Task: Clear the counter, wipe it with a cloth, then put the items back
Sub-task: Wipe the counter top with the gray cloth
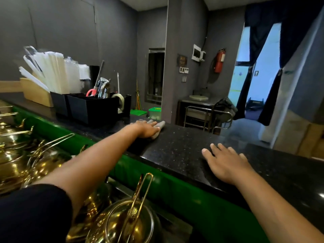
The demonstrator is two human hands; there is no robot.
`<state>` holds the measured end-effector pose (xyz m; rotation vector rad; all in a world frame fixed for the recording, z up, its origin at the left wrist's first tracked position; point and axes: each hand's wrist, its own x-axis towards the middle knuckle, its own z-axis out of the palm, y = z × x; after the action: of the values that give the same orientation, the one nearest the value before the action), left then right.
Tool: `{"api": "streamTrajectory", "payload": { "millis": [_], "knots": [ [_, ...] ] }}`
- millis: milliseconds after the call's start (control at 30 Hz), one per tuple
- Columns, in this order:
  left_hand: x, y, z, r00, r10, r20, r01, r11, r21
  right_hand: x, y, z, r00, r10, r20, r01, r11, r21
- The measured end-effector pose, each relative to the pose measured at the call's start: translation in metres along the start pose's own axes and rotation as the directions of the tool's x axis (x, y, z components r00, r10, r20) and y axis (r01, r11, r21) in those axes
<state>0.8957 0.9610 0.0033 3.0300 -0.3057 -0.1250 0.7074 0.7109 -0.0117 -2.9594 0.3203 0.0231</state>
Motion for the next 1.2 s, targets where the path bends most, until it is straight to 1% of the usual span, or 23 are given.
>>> {"api": "streamTrajectory", "payload": {
  "millis": [67,133,233,300,333,367,433,467,533,600,633,700,733,833,900,1000,1067,1133,1200],
  "knots": [
    [0.025,0.01,0.002,1.0,0.006,-0.018,-0.005,0.998,0.055,0.004,-0.003,0.002,1.0,0.005,-0.03,-0.006,1.0,-0.011],
    [0.023,0.034,0.004,0.998,0.068,0.006,-0.068,0.995,0.068,0.009,-0.004,0.002,0.999,0.007,-0.031,-0.007,1.0,-0.013],
    [0.0,0.074,0.011,0.973,0.228,0.034,-0.23,0.969,0.089,0.012,-0.003,0.001,1.0,0.019,-0.022,-0.019,1.0,-0.011],
    [-0.025,0.092,0.019,0.929,0.365,0.066,-0.371,0.921,0.116,0.011,-0.005,0.0,0.999,0.021,-0.028,-0.021,1.0,-0.019],
    [-0.041,0.098,0.024,0.905,0.417,0.083,-0.425,0.897,0.125,0.009,-0.005,0.0,0.999,0.021,-0.034,-0.021,1.0,-0.013],
    [-0.05,0.1,0.03,0.894,0.438,0.094,-0.447,0.887,0.119,0.007,-0.005,-0.001,0.999,0.016,-0.045,-0.016,1.0,-0.002],
    [-0.057,0.096,0.031,0.89,0.45,0.068,-0.455,0.886,0.088,-0.001,-0.004,-0.001,0.997,0.018,-0.072,-0.016,1.0,0.024],
    [-0.056,0.094,0.025,0.904,0.422,0.069,-0.427,0.9,0.087,-0.006,-0.004,-0.002,0.996,0.033,-0.085,-0.03,0.999,0.038],
    [-0.033,0.093,0.018,0.942,0.33,0.054,-0.334,0.938,0.095,-0.022,0.003,-0.002,0.994,0.072,-0.081,-0.067,0.995,0.067],
    [-0.012,0.095,0.01,0.978,0.205,0.026,-0.207,0.976,0.07,-0.044,0.022,-0.002,0.995,0.082,-0.055,-0.079,0.995,0.06],
    [-0.001,0.095,0.009,0.988,0.151,0.025,-0.152,0.987,0.05,-0.054,0.036,-0.003,0.995,0.09,-0.041,-0.088,0.995,0.044],
    [0.017,0.096,0.008,0.995,0.1,0.031,-0.102,0.992,0.068,-0.072,0.063,-0.01,0.99,0.141,-0.022,-0.141,0.99,0.026],
    [0.023,0.099,0.009,0.993,0.108,0.041,-0.111,0.99,0.089,-0.077,0.07,-0.012,0.986,0.166,-0.013,-0.165,0.986,0.027],
    [0.004,0.128,0.014,0.972,0.23,0.042,-0.232,0.969,0.079,-0.077,0.071,-0.013,0.984,0.177,-0.018,-0.177,0.984,0.025],
    [-0.024,0.147,0.017,0.938,0.338,0.078,-0.343,0.937,0.069,-0.073,0.067,-0.013,0.983,0.178,-0.032,-0.177,0.983,0.042],
    [-0.077,0.157,0.03,0.857,0.505,0.104,-0.515,0.849,0.117,-0.072,0.07,-0.013,0.981,0.191,-0.044,-0.188,0.98,0.068],
    [-0.125,0.15,0.041,0.813,0.578,0.07,-0.582,0.806,0.112,-0.073,0.071,-0.012,0.98,0.185,-0.074,-0.178,0.98,0.091],
    [-0.158,0.14,0.047,0.791,0.611,0.03,-0.611,0.788,0.081,-0.073,0.073,-0.011,0.981,0.158,-0.109,-0.145,0.982,0.122],
    [-0.15,0.131,0.043,0.828,0.559,0.046,-0.561,0.826,0.057,-0.076,0.079,-0.012,0.985,0.114,-0.127,-0.094,0.983,0.157]
  ]
}}
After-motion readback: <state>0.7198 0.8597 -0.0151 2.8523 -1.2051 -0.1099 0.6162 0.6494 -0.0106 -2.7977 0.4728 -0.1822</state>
